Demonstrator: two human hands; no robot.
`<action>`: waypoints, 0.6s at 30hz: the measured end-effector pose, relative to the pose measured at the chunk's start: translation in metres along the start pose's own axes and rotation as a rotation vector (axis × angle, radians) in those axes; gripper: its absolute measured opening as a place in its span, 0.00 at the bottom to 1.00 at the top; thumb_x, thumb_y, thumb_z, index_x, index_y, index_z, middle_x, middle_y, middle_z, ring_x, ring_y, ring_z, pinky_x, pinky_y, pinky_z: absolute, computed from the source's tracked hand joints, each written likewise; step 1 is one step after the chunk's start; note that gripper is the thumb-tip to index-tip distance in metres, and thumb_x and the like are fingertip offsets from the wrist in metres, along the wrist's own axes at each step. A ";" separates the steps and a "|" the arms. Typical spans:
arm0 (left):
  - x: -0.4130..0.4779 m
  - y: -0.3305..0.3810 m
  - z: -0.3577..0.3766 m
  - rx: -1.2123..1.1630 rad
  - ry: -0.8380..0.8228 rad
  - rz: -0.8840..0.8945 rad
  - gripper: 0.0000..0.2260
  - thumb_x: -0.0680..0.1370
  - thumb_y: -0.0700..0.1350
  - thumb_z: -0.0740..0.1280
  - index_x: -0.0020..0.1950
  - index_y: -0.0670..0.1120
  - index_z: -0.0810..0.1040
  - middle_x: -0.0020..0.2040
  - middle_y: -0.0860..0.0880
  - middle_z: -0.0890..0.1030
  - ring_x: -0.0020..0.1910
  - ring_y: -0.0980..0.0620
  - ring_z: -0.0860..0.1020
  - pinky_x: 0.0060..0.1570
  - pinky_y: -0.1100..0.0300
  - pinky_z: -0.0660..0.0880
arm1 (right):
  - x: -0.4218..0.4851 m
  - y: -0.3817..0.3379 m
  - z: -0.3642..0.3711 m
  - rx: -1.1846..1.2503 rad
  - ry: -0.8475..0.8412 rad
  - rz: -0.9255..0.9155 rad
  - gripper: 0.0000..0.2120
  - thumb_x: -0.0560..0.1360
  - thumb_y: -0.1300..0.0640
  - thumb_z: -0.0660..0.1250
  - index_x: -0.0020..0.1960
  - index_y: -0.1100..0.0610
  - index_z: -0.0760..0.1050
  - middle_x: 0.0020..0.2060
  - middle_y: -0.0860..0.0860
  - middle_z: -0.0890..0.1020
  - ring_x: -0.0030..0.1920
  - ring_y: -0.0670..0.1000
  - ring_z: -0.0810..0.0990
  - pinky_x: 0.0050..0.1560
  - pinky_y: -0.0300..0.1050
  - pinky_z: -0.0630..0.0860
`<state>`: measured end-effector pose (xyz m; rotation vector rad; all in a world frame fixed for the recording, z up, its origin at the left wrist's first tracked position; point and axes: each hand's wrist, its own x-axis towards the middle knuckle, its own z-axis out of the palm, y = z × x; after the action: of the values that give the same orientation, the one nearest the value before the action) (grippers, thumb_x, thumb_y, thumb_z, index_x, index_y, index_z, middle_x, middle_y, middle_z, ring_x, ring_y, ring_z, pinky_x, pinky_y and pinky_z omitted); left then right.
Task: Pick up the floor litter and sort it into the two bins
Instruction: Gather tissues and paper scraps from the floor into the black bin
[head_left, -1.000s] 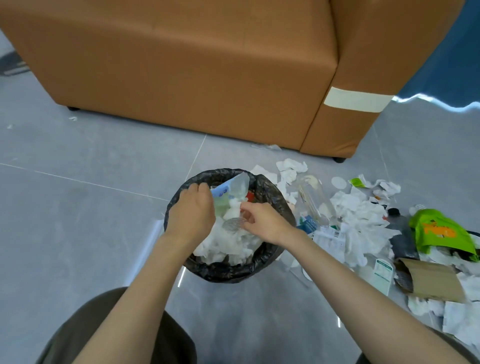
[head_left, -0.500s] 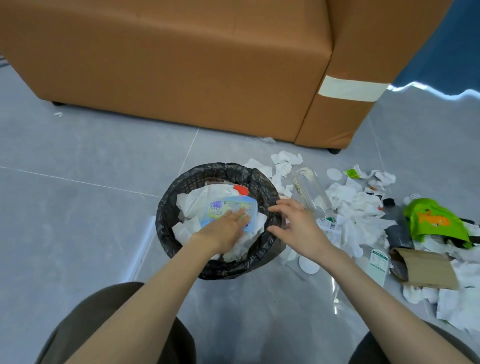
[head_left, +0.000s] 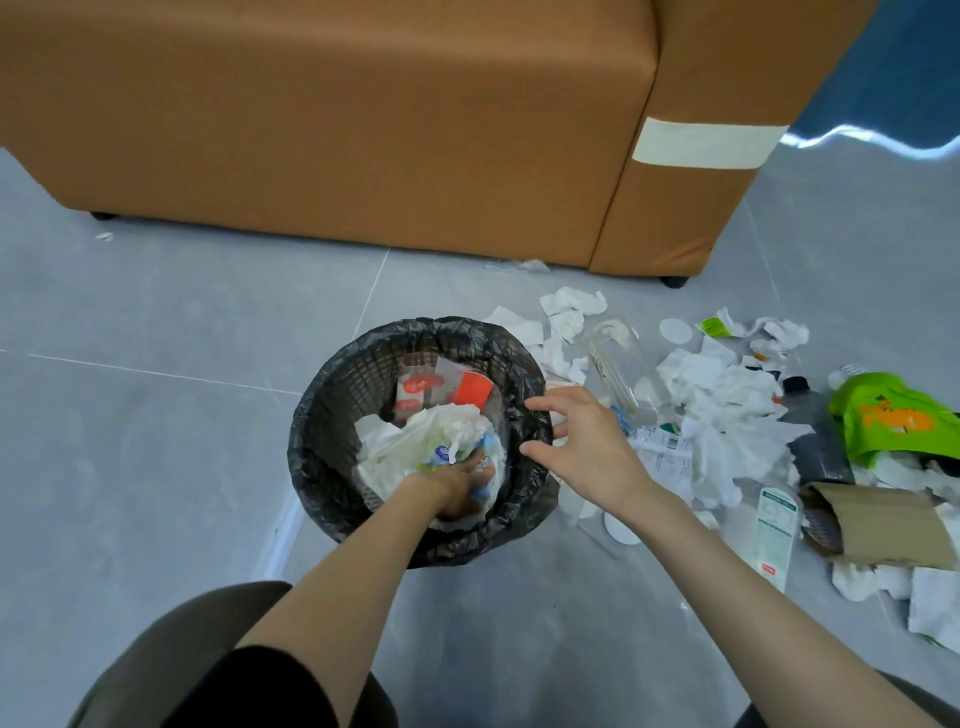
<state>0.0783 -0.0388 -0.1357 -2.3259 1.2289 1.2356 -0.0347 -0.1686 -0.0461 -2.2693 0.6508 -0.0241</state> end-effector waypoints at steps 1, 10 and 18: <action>0.000 0.001 -0.002 0.035 -0.017 -0.025 0.21 0.82 0.42 0.55 0.75 0.49 0.59 0.78 0.48 0.43 0.76 0.41 0.41 0.73 0.43 0.53 | -0.001 0.000 0.000 0.017 0.000 0.002 0.23 0.72 0.56 0.71 0.66 0.53 0.73 0.66 0.50 0.69 0.59 0.50 0.74 0.59 0.37 0.69; -0.048 0.018 -0.051 -0.105 0.204 -0.024 0.22 0.81 0.45 0.59 0.74 0.41 0.60 0.75 0.42 0.61 0.73 0.45 0.61 0.69 0.56 0.59 | -0.003 -0.001 -0.006 0.426 -0.154 0.129 0.17 0.75 0.61 0.67 0.62 0.52 0.76 0.70 0.48 0.68 0.45 0.48 0.83 0.54 0.49 0.80; -0.091 0.037 -0.058 -0.272 0.520 -0.012 0.20 0.82 0.51 0.52 0.70 0.43 0.67 0.67 0.41 0.72 0.67 0.42 0.69 0.64 0.52 0.67 | 0.003 0.034 -0.024 0.244 -0.104 0.173 0.11 0.76 0.61 0.63 0.58 0.53 0.75 0.60 0.47 0.76 0.55 0.48 0.77 0.53 0.40 0.72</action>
<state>0.0569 -0.0416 -0.0236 -2.9781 1.2451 0.8601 -0.0524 -0.2061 -0.0525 -1.9610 0.7440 0.0925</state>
